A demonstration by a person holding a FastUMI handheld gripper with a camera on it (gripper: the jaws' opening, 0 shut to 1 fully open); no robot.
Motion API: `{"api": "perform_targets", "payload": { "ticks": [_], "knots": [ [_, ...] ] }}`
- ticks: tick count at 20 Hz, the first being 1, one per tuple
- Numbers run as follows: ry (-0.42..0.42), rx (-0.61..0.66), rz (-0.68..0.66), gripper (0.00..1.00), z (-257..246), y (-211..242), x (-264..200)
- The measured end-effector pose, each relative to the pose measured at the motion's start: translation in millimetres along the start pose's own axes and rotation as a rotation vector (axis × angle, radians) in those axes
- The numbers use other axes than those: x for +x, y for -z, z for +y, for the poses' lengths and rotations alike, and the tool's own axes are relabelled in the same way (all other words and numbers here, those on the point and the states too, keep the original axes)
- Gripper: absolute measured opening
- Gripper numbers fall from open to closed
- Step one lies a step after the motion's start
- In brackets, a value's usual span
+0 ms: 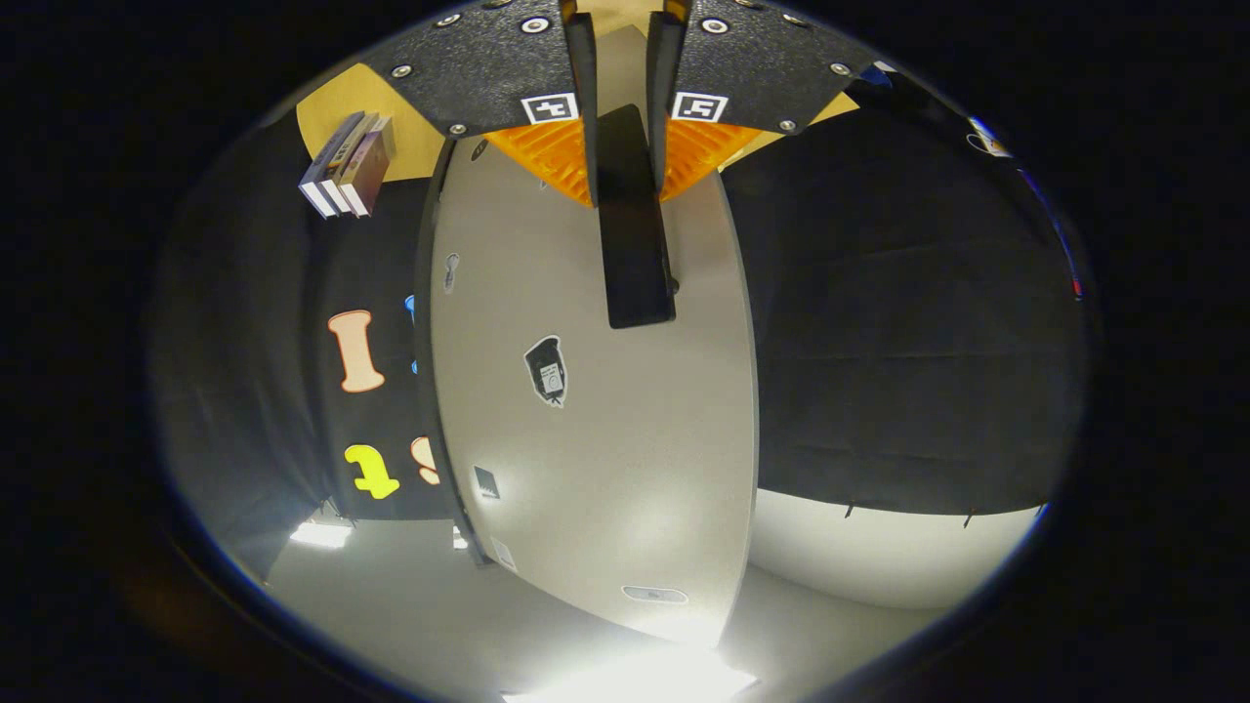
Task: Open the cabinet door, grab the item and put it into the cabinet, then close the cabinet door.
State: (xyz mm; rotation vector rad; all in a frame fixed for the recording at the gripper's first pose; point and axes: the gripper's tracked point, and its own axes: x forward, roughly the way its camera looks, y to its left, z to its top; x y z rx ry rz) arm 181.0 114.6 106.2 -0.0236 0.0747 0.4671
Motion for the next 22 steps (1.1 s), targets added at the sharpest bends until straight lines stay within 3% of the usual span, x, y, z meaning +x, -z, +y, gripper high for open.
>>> {"api": "perform_targets", "payload": {
  "ticks": [11,20,22],
  "knots": [
    [0.130,0.064,-0.021,0.20,-20.3,-1.0,-13.6],
    [0.346,-0.018,-0.056,0.19,-73.0,-1.9,-39.7],
    [0.401,-0.017,-0.056,0.13,-91.2,-0.5,-48.5]
  ]
}}
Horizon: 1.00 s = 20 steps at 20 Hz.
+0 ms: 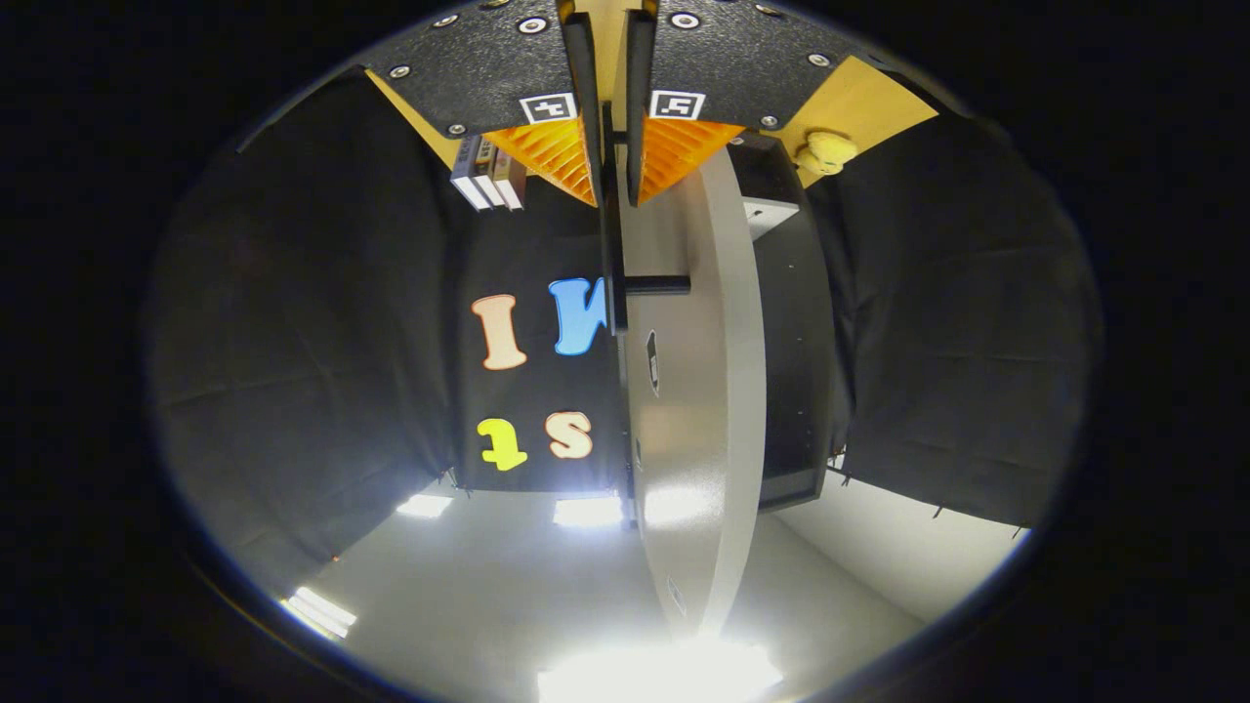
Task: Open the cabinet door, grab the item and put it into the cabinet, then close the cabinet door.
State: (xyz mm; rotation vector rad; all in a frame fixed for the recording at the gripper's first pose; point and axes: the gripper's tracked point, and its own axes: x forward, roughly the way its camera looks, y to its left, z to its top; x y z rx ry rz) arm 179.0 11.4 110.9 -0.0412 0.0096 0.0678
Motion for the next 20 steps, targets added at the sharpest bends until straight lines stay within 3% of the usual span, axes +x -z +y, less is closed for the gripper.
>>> {"api": "perform_targets", "payload": {
  "ticks": [3,6,10,14,16,19,20],
  "knots": [
    [0.057,0.025,0.000,0.13,-21.0,1.7,-3.3],
    [0.026,0.061,-0.002,0.13,-11.7,-1.0,-9.3],
    [0.085,-0.018,-0.104,0.15,-8.9,-28.0,-32.4],
    [0.057,0.016,-0.173,0.32,14.0,-38.5,-47.5],
    [0.024,0.034,-0.165,0.55,29.5,-32.6,-50.1],
    [0.050,0.017,-0.174,0.89,39.6,-16.1,-44.7],
    [0.048,0.024,-0.173,0.92,49.4,-7.6,-43.3]
  ]
}}
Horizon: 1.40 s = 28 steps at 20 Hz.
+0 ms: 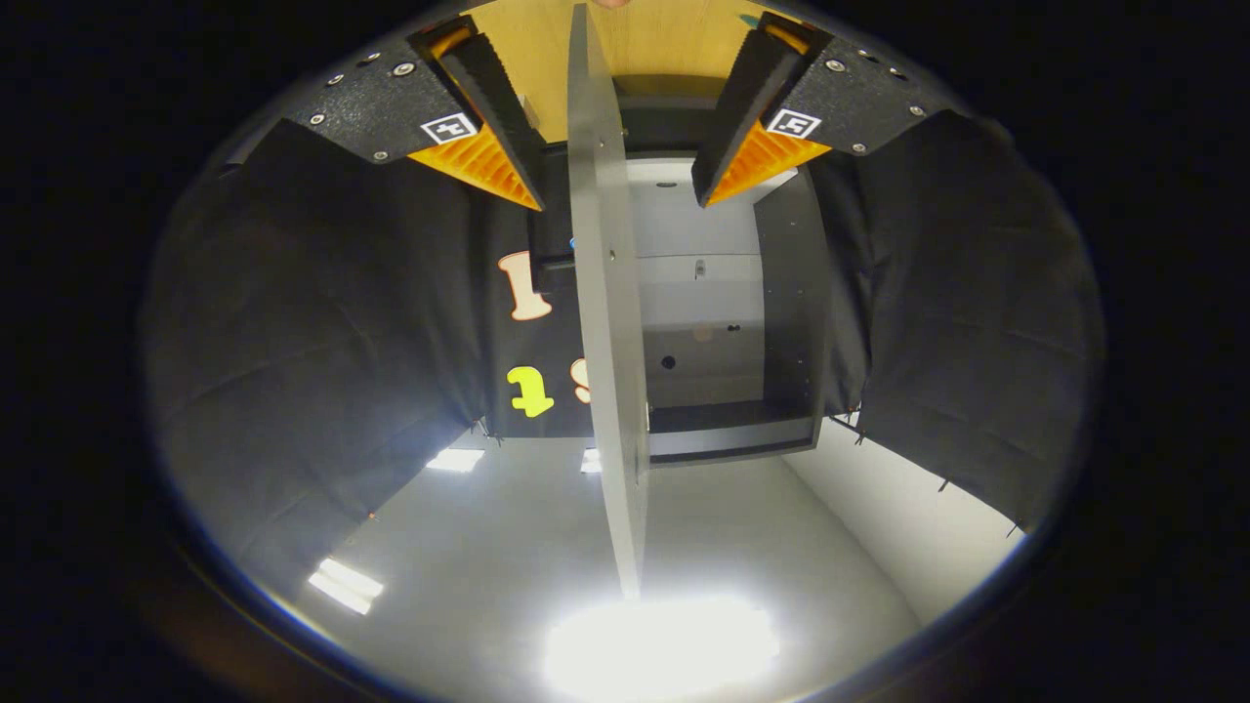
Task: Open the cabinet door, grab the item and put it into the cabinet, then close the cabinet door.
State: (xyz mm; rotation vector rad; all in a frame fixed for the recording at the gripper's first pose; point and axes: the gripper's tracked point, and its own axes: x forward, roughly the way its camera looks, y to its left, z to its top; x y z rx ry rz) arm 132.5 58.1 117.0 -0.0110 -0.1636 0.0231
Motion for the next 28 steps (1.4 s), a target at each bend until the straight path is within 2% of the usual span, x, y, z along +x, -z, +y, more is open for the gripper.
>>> {"api": "perform_targets", "payload": {
  "ticks": [3,8,19,28],
  "knots": [
    [-0.012,0.040,0.019,0.93,28.5,29.3,0.8],
    [-0.029,0.009,0.050,0.93,64.5,80.1,13.7],
    [-0.142,0.038,0.212,0.93,135.0,221.6,22.4],
    [-0.221,0.044,0.279,0.93,189.7,311.9,11.1]
  ]
}}
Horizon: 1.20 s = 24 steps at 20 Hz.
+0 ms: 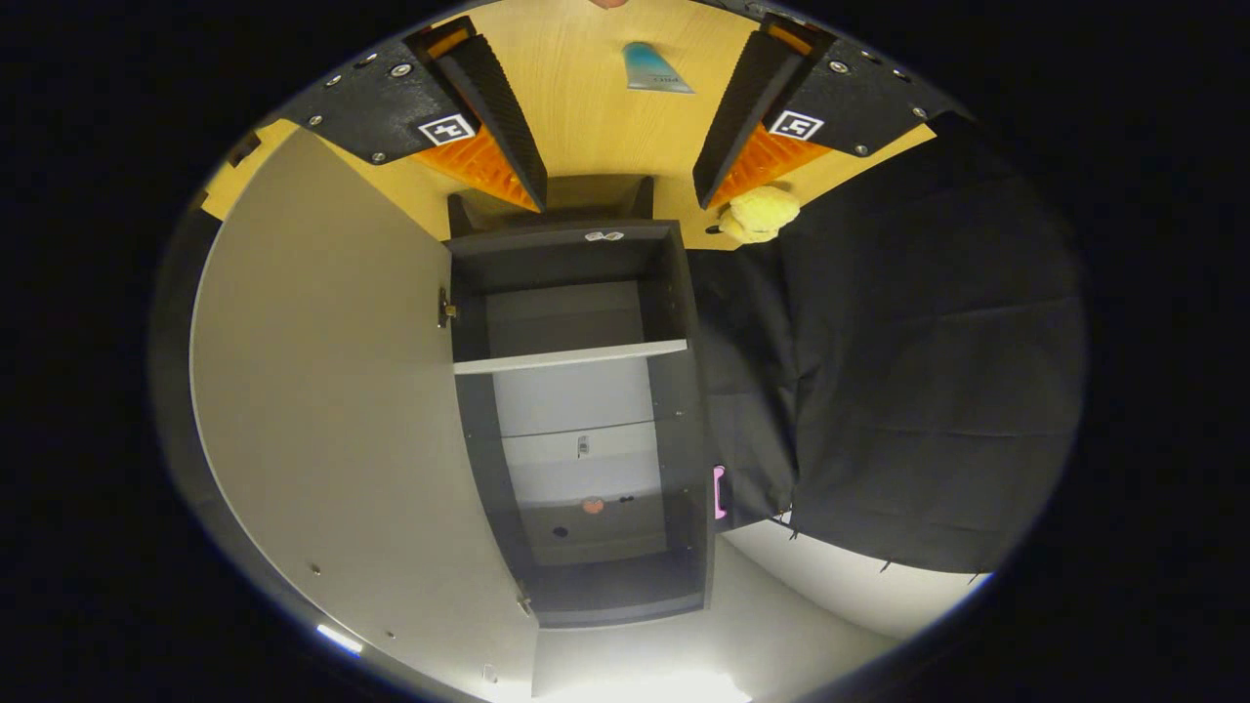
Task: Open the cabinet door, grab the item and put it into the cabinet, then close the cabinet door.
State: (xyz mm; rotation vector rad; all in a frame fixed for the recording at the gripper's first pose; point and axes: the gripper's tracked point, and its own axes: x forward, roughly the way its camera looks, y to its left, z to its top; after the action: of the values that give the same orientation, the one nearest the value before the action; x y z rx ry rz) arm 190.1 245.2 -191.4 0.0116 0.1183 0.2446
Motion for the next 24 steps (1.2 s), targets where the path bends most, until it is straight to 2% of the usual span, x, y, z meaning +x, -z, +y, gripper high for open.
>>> {"api": "perform_targets", "payload": {
  "ticks": [6,15,20,24],
  "knots": [
    [-0.015,-0.045,0.090,0.93,20.9,58.7,14.8],
    [0.019,-0.046,0.270,0.93,17.8,132.8,24.5],
    [0.035,-0.037,0.359,0.89,14.2,165.4,23.7],
    [0.019,-0.024,0.409,0.79,16.6,180.9,24.6]
  ]
}}
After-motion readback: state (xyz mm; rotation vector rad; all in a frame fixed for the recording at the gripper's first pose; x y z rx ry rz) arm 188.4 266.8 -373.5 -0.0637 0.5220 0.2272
